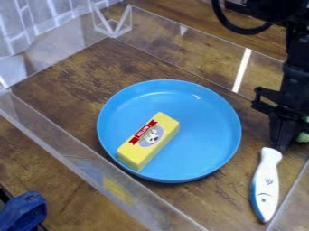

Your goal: Put the green object in the blue tray

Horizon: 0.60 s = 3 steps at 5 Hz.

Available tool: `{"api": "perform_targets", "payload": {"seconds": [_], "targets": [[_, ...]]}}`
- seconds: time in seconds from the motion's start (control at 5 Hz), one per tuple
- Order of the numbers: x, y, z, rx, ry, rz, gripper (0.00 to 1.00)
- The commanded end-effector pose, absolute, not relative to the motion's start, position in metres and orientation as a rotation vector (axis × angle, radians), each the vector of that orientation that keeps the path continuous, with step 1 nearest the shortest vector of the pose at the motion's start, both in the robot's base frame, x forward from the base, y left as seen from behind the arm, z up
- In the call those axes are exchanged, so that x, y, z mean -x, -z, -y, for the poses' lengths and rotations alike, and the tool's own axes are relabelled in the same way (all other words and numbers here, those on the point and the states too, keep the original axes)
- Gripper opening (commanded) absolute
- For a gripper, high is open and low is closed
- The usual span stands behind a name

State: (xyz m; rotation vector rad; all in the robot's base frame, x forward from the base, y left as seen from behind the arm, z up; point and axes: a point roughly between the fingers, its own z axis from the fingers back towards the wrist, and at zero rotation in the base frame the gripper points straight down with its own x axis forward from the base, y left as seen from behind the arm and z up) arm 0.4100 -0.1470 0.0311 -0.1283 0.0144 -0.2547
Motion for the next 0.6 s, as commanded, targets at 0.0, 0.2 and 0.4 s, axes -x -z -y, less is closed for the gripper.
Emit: {"api": "perform_targets", "payload": {"seconds": [0.0, 0.2, 0.4], "targets": [[-0.417, -0.075, 0.153, 0.125, 0.300, 0.057, 0.00], [-0.416, -0.089, 0.150, 0.107, 0.324, 0.050, 0.00], [-0.416, -0.092, 0.148, 0.093, 0.337, 0.048, 0.00]]}}
